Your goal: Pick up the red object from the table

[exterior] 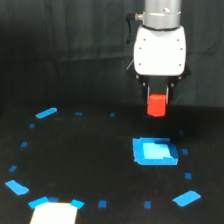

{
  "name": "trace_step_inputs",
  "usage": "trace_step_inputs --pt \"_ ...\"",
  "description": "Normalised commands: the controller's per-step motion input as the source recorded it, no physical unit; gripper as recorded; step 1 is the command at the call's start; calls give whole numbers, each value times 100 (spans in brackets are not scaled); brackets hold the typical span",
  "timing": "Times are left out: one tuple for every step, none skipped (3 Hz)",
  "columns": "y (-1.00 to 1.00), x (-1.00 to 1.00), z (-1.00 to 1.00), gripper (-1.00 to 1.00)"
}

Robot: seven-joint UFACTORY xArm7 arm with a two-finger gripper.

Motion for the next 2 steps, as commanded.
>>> trace_step_inputs --pt "21 -7 70 -100" --pt "-33 -31 55 -100"
